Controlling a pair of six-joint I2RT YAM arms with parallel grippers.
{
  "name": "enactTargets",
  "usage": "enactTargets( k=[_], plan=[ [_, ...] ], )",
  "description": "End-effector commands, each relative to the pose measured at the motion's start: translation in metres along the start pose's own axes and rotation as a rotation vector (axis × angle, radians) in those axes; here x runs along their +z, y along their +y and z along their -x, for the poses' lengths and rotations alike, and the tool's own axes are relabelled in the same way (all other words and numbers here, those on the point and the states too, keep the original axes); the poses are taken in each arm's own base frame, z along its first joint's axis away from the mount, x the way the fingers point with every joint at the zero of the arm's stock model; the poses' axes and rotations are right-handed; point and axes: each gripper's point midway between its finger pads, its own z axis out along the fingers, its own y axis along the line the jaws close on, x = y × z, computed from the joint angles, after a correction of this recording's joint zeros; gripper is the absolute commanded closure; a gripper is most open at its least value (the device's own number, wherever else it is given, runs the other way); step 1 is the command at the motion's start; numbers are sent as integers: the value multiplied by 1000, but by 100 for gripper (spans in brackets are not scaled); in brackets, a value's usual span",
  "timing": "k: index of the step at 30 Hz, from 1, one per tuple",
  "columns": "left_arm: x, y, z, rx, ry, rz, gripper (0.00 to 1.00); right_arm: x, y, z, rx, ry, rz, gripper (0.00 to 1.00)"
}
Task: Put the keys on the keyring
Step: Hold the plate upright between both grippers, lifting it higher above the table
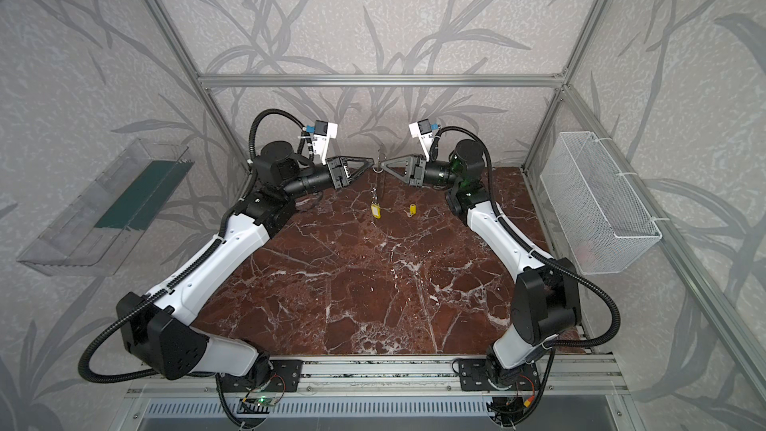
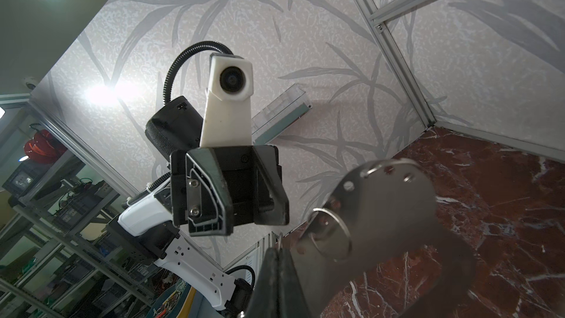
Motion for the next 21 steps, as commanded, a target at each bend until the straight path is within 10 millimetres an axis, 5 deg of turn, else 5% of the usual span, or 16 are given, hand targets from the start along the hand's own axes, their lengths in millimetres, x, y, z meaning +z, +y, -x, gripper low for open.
enactTargets(
  k=[1,21],
  plan=[
    [-2,-11,4,14,-15,-45,63,1,30,15,-93,-12,68,100],
    [4,-20,-7,-36,53,-148,71,0,26,13,-90,-19,50,100]
  ],
)
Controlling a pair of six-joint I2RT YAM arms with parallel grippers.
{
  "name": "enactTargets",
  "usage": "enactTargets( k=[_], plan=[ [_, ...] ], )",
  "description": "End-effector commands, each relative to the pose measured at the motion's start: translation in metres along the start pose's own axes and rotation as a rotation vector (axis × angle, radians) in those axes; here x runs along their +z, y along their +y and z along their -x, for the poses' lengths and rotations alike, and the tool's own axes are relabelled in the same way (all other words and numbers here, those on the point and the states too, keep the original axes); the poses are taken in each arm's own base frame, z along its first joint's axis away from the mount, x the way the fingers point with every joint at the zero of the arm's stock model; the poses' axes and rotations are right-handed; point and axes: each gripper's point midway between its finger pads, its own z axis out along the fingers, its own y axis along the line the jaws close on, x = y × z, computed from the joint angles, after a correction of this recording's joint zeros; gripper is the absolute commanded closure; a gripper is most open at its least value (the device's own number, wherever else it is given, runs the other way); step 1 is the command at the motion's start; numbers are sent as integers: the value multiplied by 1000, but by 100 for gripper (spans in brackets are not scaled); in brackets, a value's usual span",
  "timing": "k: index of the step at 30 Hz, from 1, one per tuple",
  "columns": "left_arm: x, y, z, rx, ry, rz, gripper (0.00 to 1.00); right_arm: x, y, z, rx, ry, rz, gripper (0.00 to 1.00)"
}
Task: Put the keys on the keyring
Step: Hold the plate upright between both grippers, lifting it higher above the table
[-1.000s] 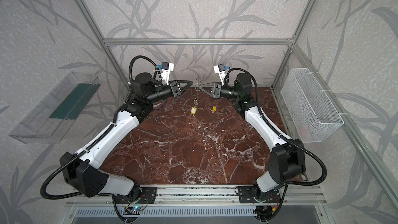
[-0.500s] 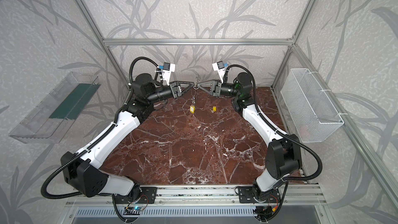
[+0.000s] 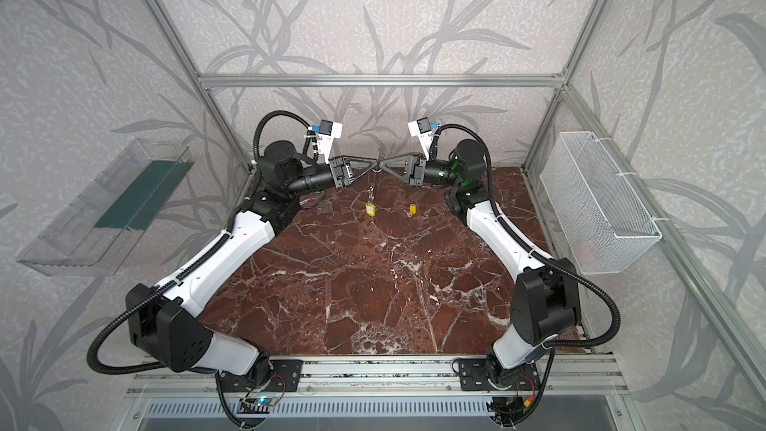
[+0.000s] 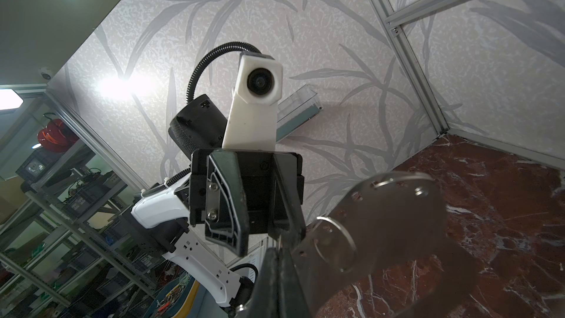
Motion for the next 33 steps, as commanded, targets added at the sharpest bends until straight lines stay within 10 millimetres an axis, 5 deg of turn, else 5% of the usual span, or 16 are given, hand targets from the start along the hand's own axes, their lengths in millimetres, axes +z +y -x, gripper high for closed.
enactTargets(
  k=[1,14,33],
  plan=[
    [-4,-13,-2,15,14,-45,71,-2,15,12,-71,-25,13,100],
    [-10,-30,-1,28,7,-96,76,-8,4,10,-66,-32,-30,100],
    [-1,-29,1,-3,0,-136,81,-5,3,2,-66,-12,-37,100]
  ],
)
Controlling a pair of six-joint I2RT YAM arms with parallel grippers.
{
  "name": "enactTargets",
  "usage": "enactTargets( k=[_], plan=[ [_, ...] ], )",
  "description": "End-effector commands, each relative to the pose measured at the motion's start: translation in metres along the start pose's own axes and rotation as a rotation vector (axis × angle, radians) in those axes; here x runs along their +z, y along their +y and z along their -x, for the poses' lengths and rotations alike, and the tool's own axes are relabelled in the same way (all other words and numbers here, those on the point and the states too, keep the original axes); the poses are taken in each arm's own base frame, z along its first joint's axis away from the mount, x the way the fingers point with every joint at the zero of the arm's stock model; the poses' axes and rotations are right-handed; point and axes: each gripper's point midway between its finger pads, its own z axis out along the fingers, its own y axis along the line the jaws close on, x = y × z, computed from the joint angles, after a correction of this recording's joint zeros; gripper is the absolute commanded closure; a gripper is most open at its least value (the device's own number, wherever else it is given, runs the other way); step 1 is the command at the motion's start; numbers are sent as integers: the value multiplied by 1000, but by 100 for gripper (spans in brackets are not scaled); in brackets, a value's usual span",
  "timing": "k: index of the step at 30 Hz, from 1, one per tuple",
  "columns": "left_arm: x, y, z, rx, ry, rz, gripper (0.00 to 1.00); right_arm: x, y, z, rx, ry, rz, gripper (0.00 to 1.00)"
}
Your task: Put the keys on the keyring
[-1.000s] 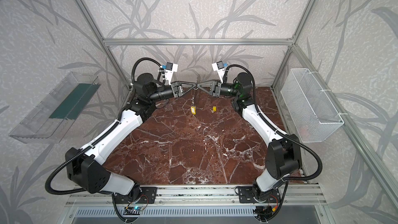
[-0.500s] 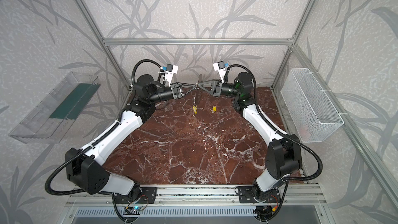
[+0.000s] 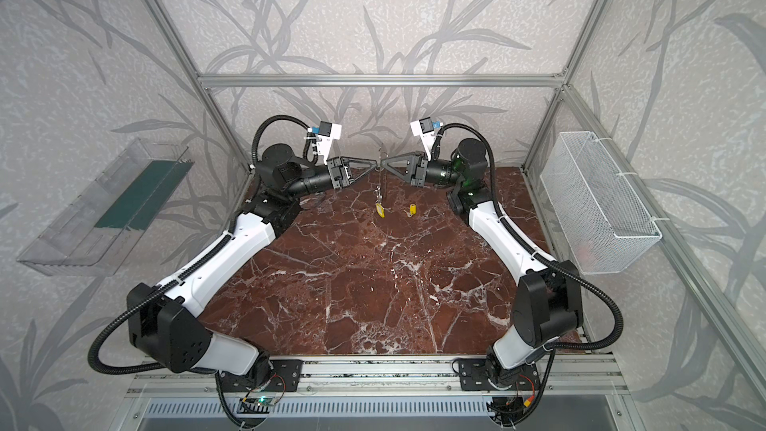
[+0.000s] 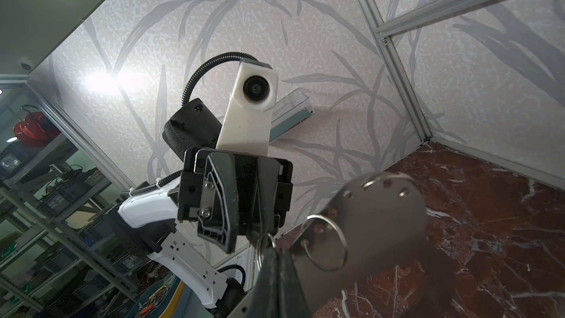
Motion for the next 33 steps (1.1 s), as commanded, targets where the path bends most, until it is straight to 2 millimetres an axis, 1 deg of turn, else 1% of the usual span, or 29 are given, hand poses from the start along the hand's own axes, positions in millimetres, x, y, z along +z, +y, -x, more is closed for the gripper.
enactTargets(
  k=[1,3,10,17,21,22,25,26,29,33],
  plan=[
    [1,-23,3,49,1,-76,81,0,8,1,-18,-5,-2,100],
    [2,-22,2,46,7,-76,85,0,7,1,-17,-4,-3,100],
    [3,-22,2,49,9,-73,89,0,7,1,-17,-3,-4,100],
    [3,-18,0,47,15,-57,100,-1,9,1,-22,-5,-5,100],
    [3,-16,0,49,12,-50,100,-1,11,2,-26,-7,-7,100],
    [3,-16,0,51,11,-46,100,-2,12,2,-28,-8,-9,96],
    [2,-16,0,65,10,-36,100,-4,11,3,-27,-13,-29,73],
    [2,-15,-1,68,11,-29,100,-5,10,4,-27,-20,-40,69],
    [0,-14,-2,88,20,-10,100,-13,8,8,-24,-46,-75,62],
    [-2,-13,-3,103,27,12,100,-24,4,11,-29,-75,-140,60]
  ],
)
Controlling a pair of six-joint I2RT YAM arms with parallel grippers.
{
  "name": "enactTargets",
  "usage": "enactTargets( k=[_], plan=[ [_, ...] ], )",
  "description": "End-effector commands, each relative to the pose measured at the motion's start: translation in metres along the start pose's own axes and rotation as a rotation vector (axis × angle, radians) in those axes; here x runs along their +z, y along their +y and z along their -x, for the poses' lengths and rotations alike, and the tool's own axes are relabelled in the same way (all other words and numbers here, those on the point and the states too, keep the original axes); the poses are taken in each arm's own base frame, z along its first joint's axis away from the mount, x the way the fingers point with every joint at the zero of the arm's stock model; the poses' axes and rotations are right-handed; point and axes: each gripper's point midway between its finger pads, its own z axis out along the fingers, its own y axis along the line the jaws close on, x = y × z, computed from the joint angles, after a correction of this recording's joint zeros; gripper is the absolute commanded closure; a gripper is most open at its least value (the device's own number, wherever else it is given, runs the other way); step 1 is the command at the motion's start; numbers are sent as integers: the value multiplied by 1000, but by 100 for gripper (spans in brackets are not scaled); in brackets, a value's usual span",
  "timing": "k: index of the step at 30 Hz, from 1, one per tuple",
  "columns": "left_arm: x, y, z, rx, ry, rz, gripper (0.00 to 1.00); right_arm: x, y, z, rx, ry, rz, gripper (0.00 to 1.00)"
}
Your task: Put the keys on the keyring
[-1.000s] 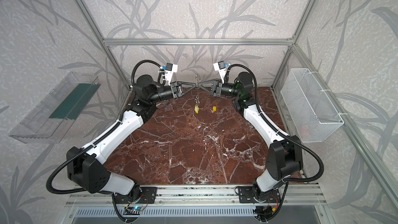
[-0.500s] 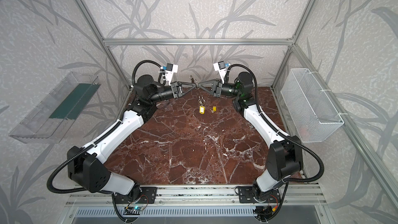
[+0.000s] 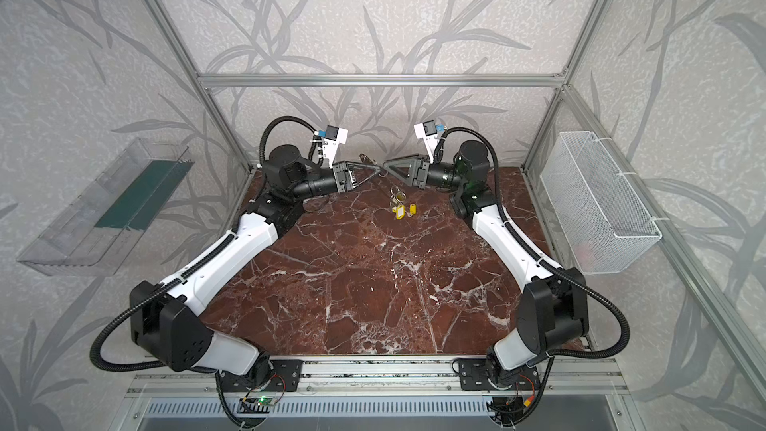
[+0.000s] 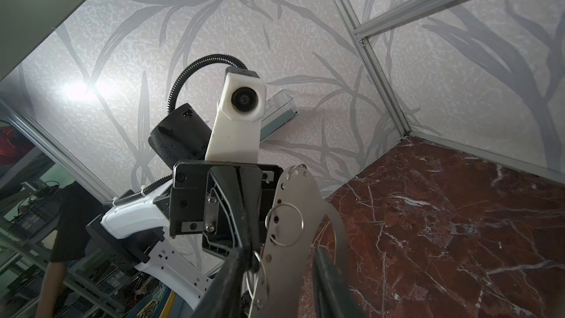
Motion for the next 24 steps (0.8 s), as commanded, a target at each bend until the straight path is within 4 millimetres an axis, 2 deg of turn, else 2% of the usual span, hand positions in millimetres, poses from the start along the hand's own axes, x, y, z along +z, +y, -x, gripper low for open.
enactTargets(
  k=[1,6,12,16,24],
  plan=[
    [-7,-25,11,89,-19,-19,100,-13,10,11,-56,-45,-56,60],
    [-10,-23,9,109,-10,18,100,-21,3,6,-75,-32,-172,60],
    [-12,-21,8,130,-7,44,100,-26,-5,-8,-173,46,-422,60],
    [-12,-22,9,140,-13,51,100,-24,-6,-14,-242,103,-566,65],
    [-11,-22,6,150,-9,62,100,-13,6,-15,-319,130,-650,68]
  ],
)
